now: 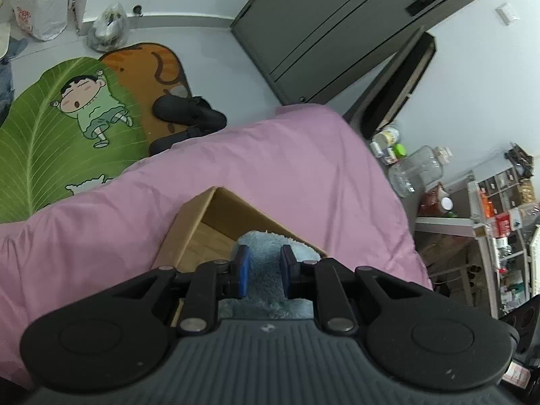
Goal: Organize soft objects
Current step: 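Lift the grey plush mouse with both grippers and carry it over the box, then lower the mouse into the cardboard box and open both grippers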
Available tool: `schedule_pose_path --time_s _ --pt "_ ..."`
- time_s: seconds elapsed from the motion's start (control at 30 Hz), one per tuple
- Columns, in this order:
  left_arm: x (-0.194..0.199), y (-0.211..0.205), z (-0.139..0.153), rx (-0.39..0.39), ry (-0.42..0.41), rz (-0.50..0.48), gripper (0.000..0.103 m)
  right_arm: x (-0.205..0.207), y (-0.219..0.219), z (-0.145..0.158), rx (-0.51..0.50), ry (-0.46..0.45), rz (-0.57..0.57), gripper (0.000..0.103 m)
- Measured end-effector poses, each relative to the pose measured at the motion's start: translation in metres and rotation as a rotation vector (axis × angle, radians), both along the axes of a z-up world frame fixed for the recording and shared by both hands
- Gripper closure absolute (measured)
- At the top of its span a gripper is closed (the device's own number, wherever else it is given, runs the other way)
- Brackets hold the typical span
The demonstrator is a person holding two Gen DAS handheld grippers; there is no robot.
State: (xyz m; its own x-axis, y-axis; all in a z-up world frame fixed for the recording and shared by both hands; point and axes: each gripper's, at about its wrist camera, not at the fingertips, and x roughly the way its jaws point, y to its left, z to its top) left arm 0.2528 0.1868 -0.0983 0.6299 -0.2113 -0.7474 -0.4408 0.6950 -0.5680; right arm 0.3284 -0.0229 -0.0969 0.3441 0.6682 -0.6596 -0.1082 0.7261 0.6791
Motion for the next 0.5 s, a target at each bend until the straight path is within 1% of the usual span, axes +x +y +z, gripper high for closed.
schedule_pose_path --time_s 0.03,0.13,0.37,0.4,0.43,0.5 --pt "0.004 0.001 -0.004 0.002 0.011 0.000 0.086 0.002 0.001 -0.005 0.000 0.013 0.000 0.085" --pt "0.013 0.001 -0.014 0.022 0.051 -0.006 0.086 0.009 0.003 -0.020 -0.002 0.054 -0.003 0.085" --pt "0.029 0.000 -0.027 0.062 0.111 -0.003 0.086 0.020 0.008 -0.036 -0.023 0.089 0.019 0.085" --pt "0.031 -0.001 -0.029 0.067 0.119 -0.002 0.086 0.021 0.009 -0.036 -0.031 0.091 0.023 0.083" --pt "0.034 -0.002 -0.030 0.068 0.126 -0.001 0.086 0.023 0.011 -0.037 -0.036 0.096 0.027 0.079" --pt "0.038 -0.004 -0.033 0.076 0.143 0.011 0.086 0.024 0.015 -0.038 -0.053 0.102 0.034 0.077"
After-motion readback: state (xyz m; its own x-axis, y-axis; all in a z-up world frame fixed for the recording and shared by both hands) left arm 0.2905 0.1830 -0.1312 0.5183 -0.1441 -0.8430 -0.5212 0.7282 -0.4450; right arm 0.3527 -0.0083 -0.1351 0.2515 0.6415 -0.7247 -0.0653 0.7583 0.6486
